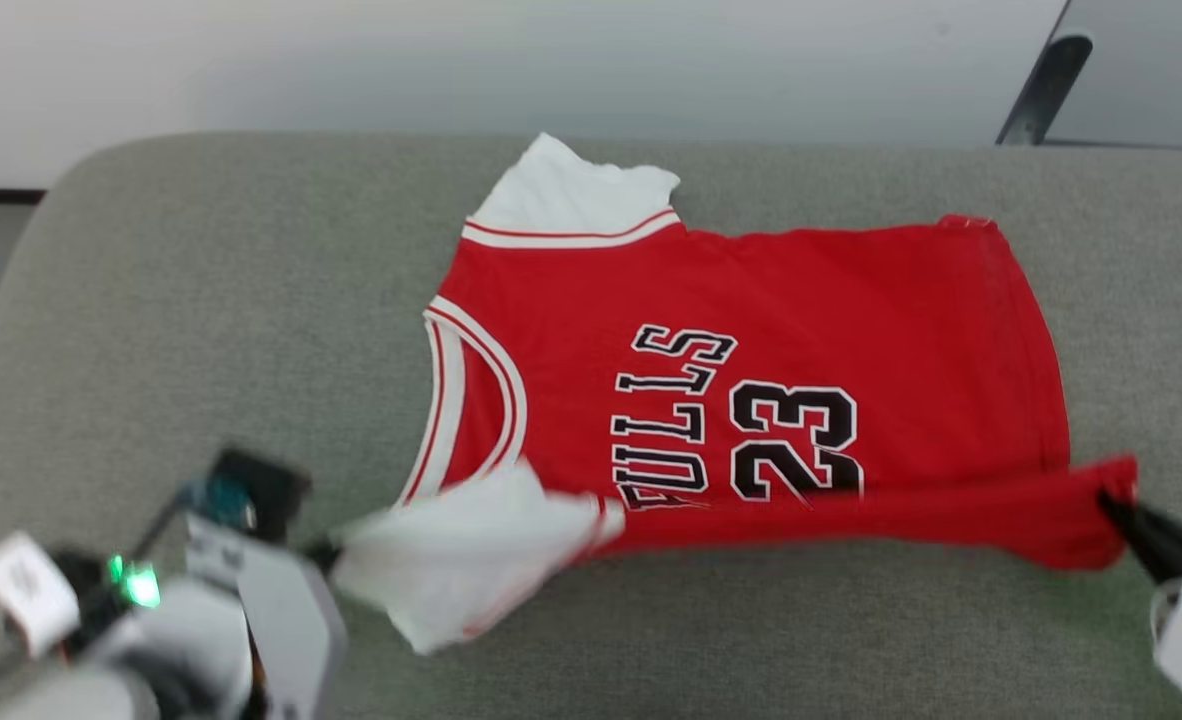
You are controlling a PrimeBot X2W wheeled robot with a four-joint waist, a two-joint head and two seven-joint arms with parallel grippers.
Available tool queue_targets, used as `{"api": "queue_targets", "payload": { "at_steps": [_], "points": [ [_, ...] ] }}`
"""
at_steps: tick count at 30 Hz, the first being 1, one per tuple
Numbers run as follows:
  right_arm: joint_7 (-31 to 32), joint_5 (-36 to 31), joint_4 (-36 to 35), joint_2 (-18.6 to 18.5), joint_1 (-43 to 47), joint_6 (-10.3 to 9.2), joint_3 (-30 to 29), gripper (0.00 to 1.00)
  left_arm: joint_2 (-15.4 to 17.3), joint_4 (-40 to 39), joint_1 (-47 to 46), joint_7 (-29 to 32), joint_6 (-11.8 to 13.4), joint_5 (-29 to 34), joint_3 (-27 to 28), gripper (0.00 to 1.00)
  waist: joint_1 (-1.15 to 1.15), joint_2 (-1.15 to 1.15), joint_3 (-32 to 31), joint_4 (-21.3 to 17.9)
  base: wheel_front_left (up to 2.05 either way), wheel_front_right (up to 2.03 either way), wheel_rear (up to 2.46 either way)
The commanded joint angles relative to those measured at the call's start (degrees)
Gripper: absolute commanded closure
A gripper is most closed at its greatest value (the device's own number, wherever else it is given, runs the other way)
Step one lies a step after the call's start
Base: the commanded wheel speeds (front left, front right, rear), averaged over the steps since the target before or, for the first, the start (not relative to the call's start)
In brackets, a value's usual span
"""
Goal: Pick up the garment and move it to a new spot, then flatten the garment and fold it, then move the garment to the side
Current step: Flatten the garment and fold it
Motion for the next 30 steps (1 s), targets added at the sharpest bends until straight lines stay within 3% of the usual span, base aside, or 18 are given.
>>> {"api": "queue_targets", "payload": {
  "at_steps": [1, 9, 16, 23, 28, 29, 30],
  "points": [
    [1.18, -1.37, -0.13, 0.61, -2.66, -0.06, -0.53, 1.0, 0.08, 1.49, -3.1, 0.95, -1.74, 0.71, 0.4, 1.0, 0.0, 0.0, 2.0, -1.07, 0.0, 0.0, 0.0],
    [7.42, -9.57, 1.81, 4.81, -13.57, -0.06, -0.65, 1.0, -6.54, 15.33, -19.79, 2.74, -14.81, 4.32, -1.64, 1.0, 0.0, 0.0, 6.34, -1.65, 0.0, 0.0, 0.0],
    [9.49, -13.19, 6.31, 6.48, -18.37, -0.06, -0.11, 1.0, -13.52, 30.78, -27.38, 1.07, -23.59, 5.8, -5.03, 1.0, 0.0, 0.0, 8.85, -1.63, 0.0, 0.0, 0.0],
    [10.9, -14.05, 7.83, 7.48, -20.01, -0.06, 0.46, 1.0, -18.27, 40.29, -30.25, 0.7, -26.92, 5.01, -6.57, 1.0, 0.0, 0.0, 9.89, -1.58, 0.0, 0.0, 0.0],
    [11.96, -13.89, 8.44, 7.96, -21.09, -0.06, 0.62, 1.0, -20.55, 45.33, -31.75, 1.64, -27.24, 3.51, -6.27, 1.0, 0.0, 0.0, 10.12, -1.49, 0.0, 0.0, 0.0],
    [12.3, -13.77, 8.55, 8.03, -21.3, -0.06, 0.67, 1.0, -21.02, 45.96, -31.81, 2.31, -26.95, 2.59, -5.9, 0.94, 0.0, 0.0, 10.08, -1.47, 0.0, 0.0, 0.0],
    [12.54, -13.58, 8.6, 8.17, -21.48, -0.06, 0.58, 1.0, -21.2, 46.53, -32.02, 3.03, -26.79, 2.29, -5.89, 0.81, 0.0, 0.0, 10.01, -1.46, 0.0, 0.0, 0.0]
  ]
}}
